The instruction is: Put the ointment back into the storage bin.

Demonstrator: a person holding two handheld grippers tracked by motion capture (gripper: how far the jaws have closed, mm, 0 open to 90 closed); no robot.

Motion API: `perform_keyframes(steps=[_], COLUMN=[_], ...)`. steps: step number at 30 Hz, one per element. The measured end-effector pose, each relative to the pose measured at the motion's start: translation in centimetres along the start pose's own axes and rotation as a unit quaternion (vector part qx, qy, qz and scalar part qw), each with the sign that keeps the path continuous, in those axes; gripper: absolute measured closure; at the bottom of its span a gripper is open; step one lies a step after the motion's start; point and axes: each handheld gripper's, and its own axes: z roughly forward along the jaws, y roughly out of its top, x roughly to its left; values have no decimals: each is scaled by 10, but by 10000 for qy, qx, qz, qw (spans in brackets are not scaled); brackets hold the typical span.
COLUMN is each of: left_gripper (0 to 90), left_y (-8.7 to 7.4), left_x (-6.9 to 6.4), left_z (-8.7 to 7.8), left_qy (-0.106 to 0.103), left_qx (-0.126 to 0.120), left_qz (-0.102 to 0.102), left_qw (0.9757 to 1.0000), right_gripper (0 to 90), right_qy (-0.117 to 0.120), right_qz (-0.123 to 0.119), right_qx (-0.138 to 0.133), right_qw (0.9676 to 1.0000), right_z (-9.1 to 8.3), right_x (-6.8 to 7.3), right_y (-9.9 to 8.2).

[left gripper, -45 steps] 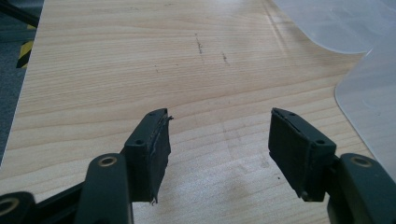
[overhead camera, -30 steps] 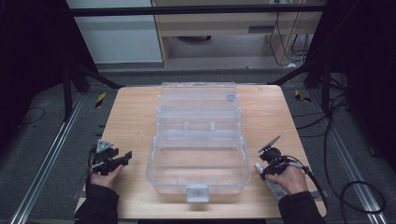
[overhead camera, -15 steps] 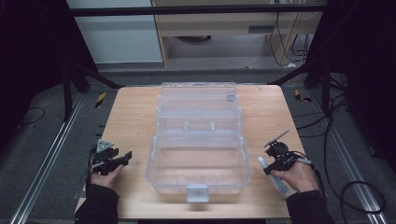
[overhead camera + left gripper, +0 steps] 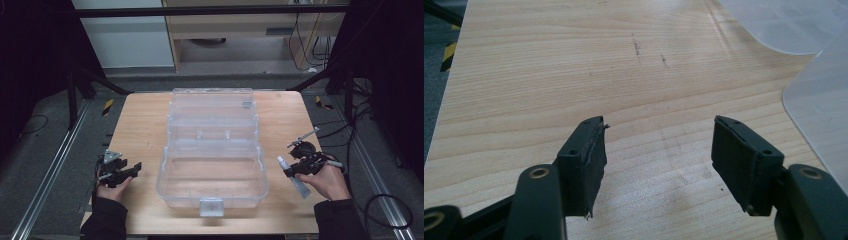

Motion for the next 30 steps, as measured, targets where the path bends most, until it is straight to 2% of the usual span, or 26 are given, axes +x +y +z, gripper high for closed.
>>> perform_keyframes(steps=[3,8,16,24,30], left_gripper=[382,382,382,382,381], left_y=[0,0,0,0,0], left_x=[0,0,0,0,0], left_z=[0,0,0,0,0], left_qy=[0,-3,-3,-5,-8], left_qx=[5,12,12,4,7], left_qz=[3,6,7,5,6], left_qw=[10000,10000,10000,10000,10000], right_gripper=[697,697,696,697,696], right_qy=[56,113,143,326,477], right_qz=[-78,-392,-748,-1318,-1789], right_qx=[-109,-265,-321,-290,-243], right_qw=[9999,9988,9966,9903,9824], right_z=[-11,-26,-41,-48,-47], right_x=[3,10,23,46,64], right_y=[4,12,27,46,61])
